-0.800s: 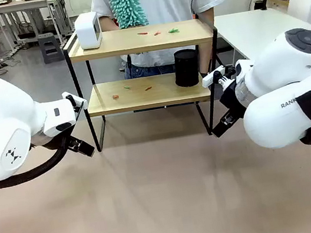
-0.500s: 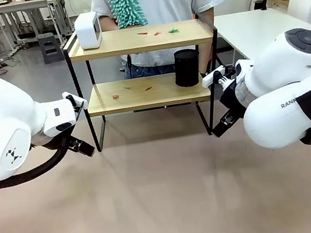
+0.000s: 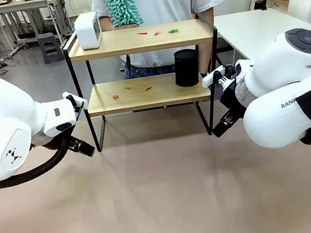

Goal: Clean the shelf.
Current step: Pick up the Duster from the human.

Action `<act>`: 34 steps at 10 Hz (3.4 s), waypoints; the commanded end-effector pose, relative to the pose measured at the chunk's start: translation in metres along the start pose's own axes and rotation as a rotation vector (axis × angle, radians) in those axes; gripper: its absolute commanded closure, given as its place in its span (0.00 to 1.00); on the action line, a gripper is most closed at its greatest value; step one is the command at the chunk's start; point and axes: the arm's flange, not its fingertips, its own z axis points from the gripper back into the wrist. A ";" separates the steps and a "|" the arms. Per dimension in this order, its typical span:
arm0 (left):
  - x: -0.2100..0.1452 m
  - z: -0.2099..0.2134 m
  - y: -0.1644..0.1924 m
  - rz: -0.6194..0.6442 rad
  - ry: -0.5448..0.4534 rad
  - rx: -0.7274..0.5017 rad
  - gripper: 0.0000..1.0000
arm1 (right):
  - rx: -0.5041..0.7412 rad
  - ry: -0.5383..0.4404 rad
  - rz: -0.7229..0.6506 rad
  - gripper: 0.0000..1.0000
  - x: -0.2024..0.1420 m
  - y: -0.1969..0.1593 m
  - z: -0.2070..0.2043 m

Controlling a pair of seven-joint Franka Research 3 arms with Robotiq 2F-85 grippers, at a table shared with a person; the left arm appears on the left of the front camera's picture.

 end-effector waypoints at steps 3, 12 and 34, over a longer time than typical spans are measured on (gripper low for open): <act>0.000 0.000 0.000 0.000 0.000 0.000 0.00 | 0.000 0.000 0.000 0.00 0.000 0.000 0.000; -0.206 0.193 0.178 0.542 -0.683 -0.664 0.00 | 0.863 -0.446 -1.173 0.00 -0.192 -0.258 0.189; -0.192 0.215 0.277 0.817 -0.544 -0.823 0.00 | 0.816 -0.370 -1.157 0.00 -0.235 -0.260 0.206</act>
